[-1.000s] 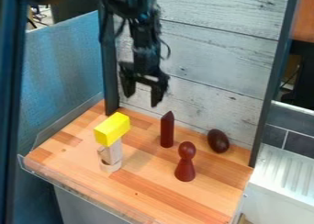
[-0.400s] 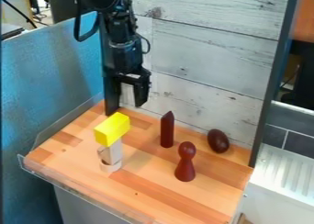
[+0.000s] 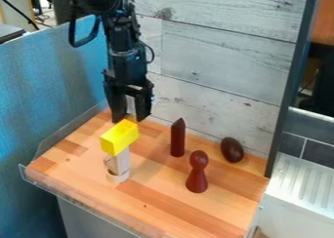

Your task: Pick up the yellow block from on top of the tower and place it on the table

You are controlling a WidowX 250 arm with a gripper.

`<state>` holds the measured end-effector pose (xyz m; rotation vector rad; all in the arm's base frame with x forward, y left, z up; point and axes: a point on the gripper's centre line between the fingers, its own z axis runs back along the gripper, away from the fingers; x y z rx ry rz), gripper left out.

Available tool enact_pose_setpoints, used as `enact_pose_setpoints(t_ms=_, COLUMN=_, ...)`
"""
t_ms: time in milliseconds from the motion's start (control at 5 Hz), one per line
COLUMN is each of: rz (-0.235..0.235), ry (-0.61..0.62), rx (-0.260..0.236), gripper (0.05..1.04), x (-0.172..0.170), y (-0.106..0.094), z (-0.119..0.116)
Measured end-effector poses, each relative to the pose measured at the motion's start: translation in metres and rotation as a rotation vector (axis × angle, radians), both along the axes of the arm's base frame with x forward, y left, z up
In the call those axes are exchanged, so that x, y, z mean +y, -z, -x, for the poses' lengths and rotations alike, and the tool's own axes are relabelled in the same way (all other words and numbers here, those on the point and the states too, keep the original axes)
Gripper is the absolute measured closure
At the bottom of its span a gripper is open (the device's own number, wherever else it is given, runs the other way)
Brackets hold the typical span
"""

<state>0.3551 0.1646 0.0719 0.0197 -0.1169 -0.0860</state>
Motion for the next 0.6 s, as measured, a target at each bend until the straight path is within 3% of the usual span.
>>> enact_pose_setpoints(t_ms=600, rz=-0.08, ry=0.004, rx=0.025, gripper=0.083, x=0.009, y=0.021, z=0.019)
